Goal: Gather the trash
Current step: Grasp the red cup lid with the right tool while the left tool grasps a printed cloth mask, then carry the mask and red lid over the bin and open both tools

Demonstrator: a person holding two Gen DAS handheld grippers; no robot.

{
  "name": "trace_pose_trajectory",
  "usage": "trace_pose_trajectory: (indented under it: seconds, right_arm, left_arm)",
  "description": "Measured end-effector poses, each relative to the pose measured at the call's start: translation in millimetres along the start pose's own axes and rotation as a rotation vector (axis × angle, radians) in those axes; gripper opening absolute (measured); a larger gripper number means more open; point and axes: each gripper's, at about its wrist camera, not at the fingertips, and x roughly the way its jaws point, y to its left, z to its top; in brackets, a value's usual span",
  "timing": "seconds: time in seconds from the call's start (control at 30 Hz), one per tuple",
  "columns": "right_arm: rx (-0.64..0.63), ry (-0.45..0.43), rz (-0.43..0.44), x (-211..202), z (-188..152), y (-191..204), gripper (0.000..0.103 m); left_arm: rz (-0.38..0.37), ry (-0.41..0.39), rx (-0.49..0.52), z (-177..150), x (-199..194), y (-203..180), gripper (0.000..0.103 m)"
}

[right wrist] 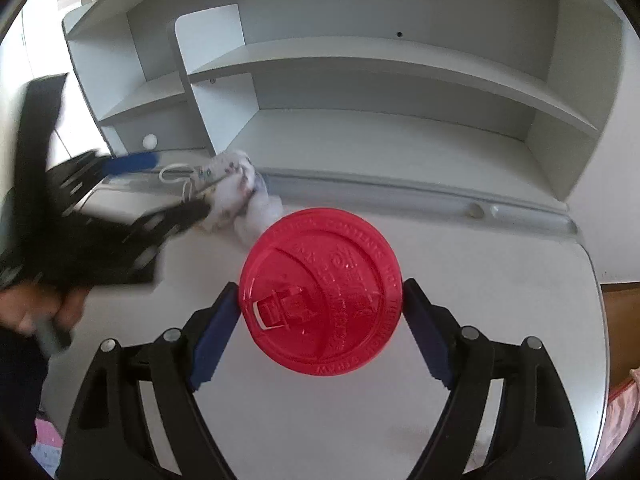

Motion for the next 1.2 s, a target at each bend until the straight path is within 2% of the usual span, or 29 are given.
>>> trace_pose_trajectory:
  seconds: [0.07, 0.17, 0.2, 0.23, 0.3, 0.33, 0.53, 0.6, 0.67, 0.77, 0.93, 1.03, 1.13, 1.2]
  right_arm:
    - [-0.004, 0.001, -0.002, -7.2, -5.9, -4.5, 0.079]
    - [0.003, 0.001, -0.006, -16.0, -16.2, -12.4, 0.079]
    - [0.003, 0.001, -0.008, -17.6, -18.3, -13.7, 0.079]
    - [0.002, 0.004, -0.012, -21.1, -22.4, -16.9, 0.079]
    - [0.007, 0.002, -0.017, -27.3, -28.0, -21.3, 0.079]
    - [0.012, -0.002, -0.018, -31.3, -30.5, -23.4, 0.079]
    - [0.069, -0.057, -0.026, -75.4, -51.8, -44.8, 0.079]
    - [0.1, -0.063, -0.04, -90.9, -63.7, -57.6, 0.079]
    - [0.142, -0.053, -0.056, -102.5, -78.8, -72.0, 0.079]
    - [0.199, -0.058, -0.1, -122.9, -110.3, -95.5, 0.079]
    - [0.336, -0.059, -0.218, -167.3, -182.3, -148.2, 0.079]
    - [0.44, -0.048, -0.313, -195.3, -237.0, -188.1, 0.079]
    - [0.577, -0.006, -0.422, -223.2, -307.5, -236.0, 0.079]
    - [0.659, 0.019, -0.455, -236.2, -348.1, -259.6, 0.079]
  left_arm:
    - [0.03, -0.004, 0.009, 4.4, 9.4, -0.1, 0.093]
    - [0.025, 0.012, 0.01, 6.7, 19.6, 2.2, 0.088]
    - [0.02, 0.016, 0.009, 7.3, 21.2, 2.9, 0.07]
    - [0.011, 0.03, 0.011, 7.7, 22.5, 3.1, 0.042]
    - [-0.012, 0.051, 0.0, 8.4, 20.4, 3.9, 0.021]
    - [-0.022, 0.05, -0.014, 8.8, 15.8, 4.1, 0.014]
    - [0.014, -0.021, -0.055, 7.9, -47.7, -3.0, 0.012]
    - [0.029, -0.004, -0.074, 5.1, -69.3, -11.3, 0.012]
    - [-0.001, 0.001, -0.105, 0.8, -86.0, -30.6, 0.012]
    - [-0.09, -0.009, -0.054, -13.8, -112.3, -86.2, 0.012]
    - [-0.272, -0.03, 0.064, -37.2, -134.2, -209.3, 0.012]
    - [-0.401, -0.013, 0.153, -50.0, -138.7, -284.2, 0.012]
    - [-0.515, 0.008, 0.242, -62.0, -140.7, -356.6, 0.012]
    - [-0.579, 0.027, 0.303, -71.4, -140.7, -401.8, 0.012]
